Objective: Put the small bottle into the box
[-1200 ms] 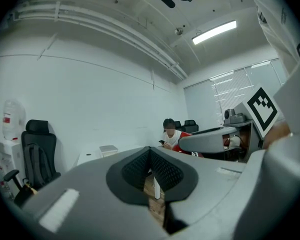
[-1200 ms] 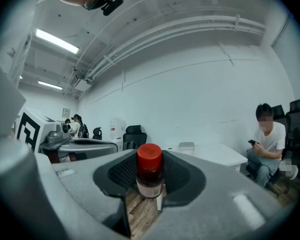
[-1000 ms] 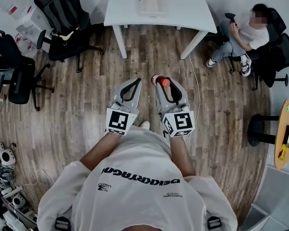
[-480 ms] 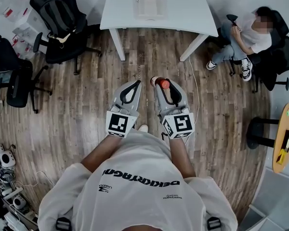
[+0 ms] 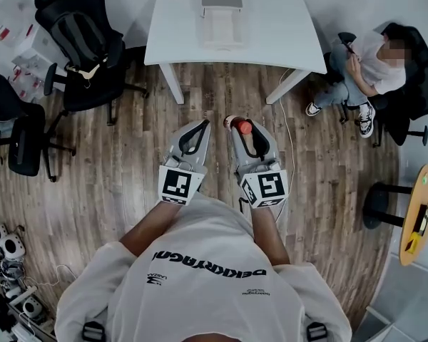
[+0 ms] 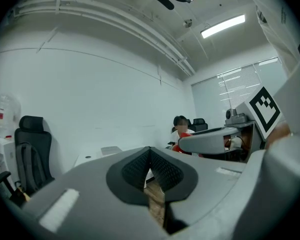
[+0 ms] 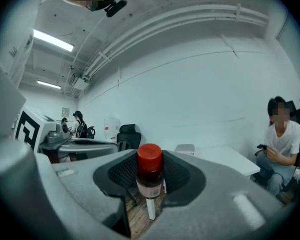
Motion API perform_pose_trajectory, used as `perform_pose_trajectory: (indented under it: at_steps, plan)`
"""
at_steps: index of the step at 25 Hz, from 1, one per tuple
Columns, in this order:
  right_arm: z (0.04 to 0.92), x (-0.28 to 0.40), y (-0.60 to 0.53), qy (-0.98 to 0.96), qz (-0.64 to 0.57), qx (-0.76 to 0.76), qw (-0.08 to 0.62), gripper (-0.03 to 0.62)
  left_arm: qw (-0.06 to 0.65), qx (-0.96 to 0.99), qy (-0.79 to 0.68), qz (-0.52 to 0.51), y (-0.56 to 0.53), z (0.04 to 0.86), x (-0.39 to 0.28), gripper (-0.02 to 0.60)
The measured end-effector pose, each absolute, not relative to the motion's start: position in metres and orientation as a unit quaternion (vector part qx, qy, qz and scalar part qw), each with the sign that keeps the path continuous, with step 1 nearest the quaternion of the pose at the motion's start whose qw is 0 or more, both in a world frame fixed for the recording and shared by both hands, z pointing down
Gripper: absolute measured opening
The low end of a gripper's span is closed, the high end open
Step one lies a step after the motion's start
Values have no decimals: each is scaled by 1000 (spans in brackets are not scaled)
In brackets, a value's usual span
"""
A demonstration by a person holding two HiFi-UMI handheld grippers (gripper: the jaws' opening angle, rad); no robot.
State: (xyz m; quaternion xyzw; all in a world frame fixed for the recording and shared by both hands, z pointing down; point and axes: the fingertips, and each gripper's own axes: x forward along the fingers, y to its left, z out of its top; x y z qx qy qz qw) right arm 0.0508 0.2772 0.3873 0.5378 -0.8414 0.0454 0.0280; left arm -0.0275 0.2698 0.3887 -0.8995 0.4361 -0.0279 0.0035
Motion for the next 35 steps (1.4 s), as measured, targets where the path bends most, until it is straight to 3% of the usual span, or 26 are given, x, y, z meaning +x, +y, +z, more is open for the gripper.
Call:
perform_pose_trajectory:
  at_steps: [18,35]
  plan:
    - [379,32,129,-820,50,570,29,141,-9,-916,400,-29,114,381,-51,5]
    - [379,32,68,-815,50,576,38,141,-34,-919,391,-36,54,398,-50,5]
